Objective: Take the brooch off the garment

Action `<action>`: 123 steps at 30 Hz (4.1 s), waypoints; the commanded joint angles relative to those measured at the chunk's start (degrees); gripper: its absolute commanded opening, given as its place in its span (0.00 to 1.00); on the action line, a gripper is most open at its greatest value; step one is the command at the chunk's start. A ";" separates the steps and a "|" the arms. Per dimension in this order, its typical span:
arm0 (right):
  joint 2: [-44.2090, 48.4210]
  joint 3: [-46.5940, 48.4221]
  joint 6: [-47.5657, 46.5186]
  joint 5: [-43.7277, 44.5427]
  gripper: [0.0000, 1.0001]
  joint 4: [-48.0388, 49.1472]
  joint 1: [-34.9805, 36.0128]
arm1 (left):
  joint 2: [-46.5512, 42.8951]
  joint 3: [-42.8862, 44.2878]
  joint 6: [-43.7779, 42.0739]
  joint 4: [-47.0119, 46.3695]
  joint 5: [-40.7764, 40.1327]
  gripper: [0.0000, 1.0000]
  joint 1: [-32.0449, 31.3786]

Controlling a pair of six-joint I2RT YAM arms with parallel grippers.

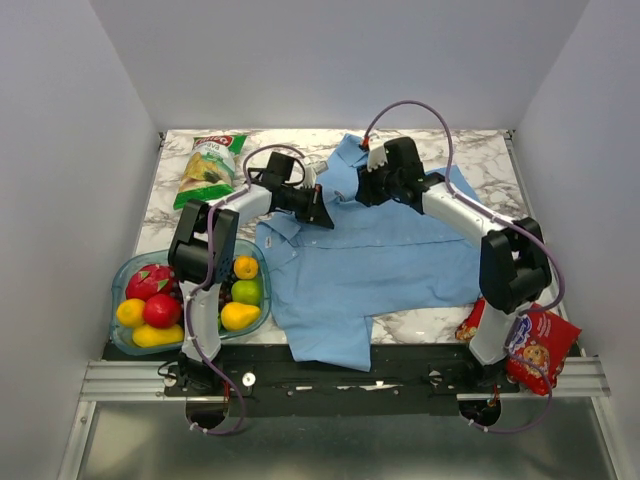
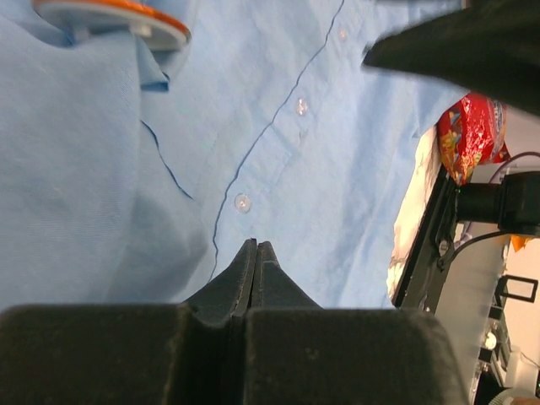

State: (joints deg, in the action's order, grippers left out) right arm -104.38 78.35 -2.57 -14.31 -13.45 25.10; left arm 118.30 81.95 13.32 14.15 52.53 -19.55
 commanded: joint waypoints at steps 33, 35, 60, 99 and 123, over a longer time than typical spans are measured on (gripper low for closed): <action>-20.60 24.48 3.89 -1.96 0.40 -6.15 2.23 | -7.21 3.39 -2.77 6.41 -6.57 0.26 4.61; -20.95 24.66 3.62 -1.78 0.39 -6.06 2.49 | -7.21 3.30 -2.69 6.50 -6.57 0.26 4.70; -21.92 24.31 0.02 7.80 0.33 -7.64 3.99 | -7.38 3.30 -2.69 6.77 -6.83 0.27 5.22; -12.52 10.78 11.18 2.34 0.00 18.28 4.34 | 7.91 28.88 -5.24 12.74 -36.17 0.38 4.79; -12.25 7.44 18.57 4.29 0.00 25.85 4.69 | 3.08 10.16 10.32 -0.44 -0.68 0.38 1.53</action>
State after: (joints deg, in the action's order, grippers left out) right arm -117.69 86.98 14.15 -10.33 8.97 29.32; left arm 125.64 93.62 19.86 16.91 45.69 -18.06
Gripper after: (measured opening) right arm 0.016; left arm 0.393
